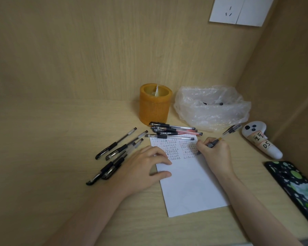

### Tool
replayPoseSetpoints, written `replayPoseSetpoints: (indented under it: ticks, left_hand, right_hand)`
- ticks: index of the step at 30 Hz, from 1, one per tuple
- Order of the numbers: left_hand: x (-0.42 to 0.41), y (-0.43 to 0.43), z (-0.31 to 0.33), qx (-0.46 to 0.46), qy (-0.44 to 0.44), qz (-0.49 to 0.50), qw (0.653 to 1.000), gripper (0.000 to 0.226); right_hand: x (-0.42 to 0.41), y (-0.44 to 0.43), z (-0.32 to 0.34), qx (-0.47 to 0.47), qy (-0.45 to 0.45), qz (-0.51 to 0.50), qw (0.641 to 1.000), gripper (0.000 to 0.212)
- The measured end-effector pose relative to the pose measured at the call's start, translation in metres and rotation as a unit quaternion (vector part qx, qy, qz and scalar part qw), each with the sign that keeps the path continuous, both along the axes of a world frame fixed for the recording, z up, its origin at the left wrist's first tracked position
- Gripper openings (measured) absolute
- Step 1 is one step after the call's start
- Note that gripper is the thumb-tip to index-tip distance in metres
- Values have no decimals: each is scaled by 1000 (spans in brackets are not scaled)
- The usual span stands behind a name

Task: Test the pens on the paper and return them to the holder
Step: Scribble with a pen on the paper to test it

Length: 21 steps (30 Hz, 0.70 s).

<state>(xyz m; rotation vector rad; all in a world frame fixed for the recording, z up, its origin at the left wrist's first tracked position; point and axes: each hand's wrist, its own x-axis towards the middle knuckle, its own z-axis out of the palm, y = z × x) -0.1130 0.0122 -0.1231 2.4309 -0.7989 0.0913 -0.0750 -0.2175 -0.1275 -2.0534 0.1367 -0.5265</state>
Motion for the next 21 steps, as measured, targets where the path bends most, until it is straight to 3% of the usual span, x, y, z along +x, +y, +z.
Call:
replayPoseSetpoints:
  ticks: [21]
  left_hand:
    - [0,0,-1,-13,0,0,1000,31]
  right_hand:
    - [-1,0,0,13,3,-6,1000,27]
